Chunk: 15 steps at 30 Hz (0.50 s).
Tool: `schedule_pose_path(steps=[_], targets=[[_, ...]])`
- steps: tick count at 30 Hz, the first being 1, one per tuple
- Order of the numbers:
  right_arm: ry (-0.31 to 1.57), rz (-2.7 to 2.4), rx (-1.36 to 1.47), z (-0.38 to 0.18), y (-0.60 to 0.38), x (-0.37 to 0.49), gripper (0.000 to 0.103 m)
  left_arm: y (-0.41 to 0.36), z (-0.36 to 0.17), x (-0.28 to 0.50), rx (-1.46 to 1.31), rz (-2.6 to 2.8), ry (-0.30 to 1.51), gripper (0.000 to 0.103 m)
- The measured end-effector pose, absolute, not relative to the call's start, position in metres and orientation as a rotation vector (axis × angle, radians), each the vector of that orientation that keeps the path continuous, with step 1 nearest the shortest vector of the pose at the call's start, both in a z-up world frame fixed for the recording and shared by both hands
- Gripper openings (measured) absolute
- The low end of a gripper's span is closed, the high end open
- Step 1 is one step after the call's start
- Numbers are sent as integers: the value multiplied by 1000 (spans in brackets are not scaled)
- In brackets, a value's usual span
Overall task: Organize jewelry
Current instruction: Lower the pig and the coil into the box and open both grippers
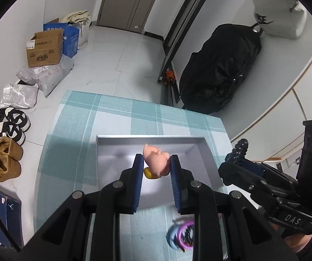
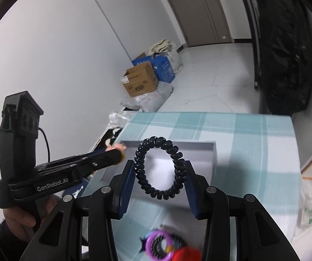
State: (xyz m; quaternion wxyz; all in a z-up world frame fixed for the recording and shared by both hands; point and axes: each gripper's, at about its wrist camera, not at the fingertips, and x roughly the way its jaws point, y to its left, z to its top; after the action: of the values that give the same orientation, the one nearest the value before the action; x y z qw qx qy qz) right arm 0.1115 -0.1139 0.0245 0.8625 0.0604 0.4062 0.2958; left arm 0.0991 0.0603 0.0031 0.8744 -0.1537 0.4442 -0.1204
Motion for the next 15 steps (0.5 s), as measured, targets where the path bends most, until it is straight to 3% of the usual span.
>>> schedule_pose_path(steps=[15], targets=[[998, 640, 97, -13, -89, 159, 42, 55, -22, 125, -297, -281, 1010, 19]])
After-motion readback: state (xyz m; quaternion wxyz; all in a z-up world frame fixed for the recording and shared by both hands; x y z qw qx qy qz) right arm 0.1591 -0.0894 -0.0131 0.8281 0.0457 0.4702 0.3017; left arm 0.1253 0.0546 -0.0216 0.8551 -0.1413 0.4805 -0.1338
